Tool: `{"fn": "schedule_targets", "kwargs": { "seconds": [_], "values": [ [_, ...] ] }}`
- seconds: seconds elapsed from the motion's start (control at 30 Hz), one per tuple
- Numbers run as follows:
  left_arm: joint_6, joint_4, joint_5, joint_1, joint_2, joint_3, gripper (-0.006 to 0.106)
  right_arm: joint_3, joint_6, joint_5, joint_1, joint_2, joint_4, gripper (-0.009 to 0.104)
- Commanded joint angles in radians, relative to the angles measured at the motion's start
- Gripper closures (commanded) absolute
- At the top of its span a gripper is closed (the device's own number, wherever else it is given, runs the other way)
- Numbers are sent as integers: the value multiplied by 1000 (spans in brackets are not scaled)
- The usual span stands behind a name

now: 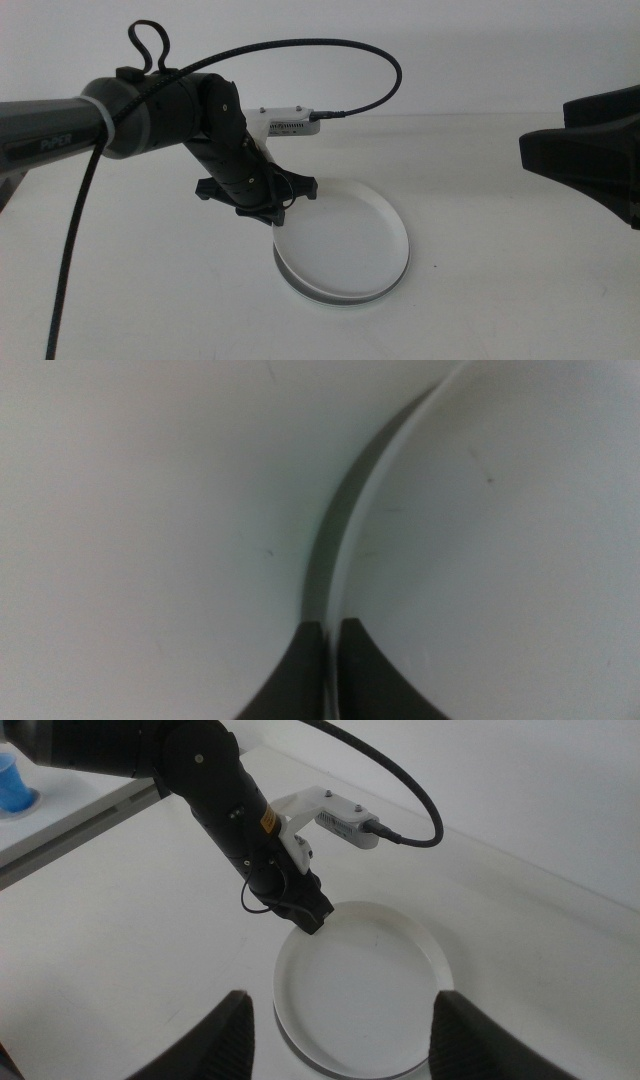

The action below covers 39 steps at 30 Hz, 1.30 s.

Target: Stack the three bowls on top of each other.

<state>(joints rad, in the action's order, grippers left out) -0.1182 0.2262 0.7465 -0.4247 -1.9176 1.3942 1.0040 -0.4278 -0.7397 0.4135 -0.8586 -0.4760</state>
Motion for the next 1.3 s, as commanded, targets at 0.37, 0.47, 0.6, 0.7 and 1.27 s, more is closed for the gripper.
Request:
{"fn": "schedule_targets", "kwargs": {
  "seconds": [0.37,0.47,0.6,0.7,1.27],
  "values": [
    [30,5,-14,77,250,49,21,24,-9,59,-1,7,-16,50],
    [55,-46,16,132,333,49,21,24,-9,59,-1,7,-16,50],
    [40,-114,29,214,429,49,21,24,-9,59,-1,7,-16,50],
    [41,-119,32,260,482,44,21,24,-9,59,-1,7,-16,50],
    [85,-137,-11,277,653,-118,21,24,40,90,-1,-6,-11,50]
  ]
}}
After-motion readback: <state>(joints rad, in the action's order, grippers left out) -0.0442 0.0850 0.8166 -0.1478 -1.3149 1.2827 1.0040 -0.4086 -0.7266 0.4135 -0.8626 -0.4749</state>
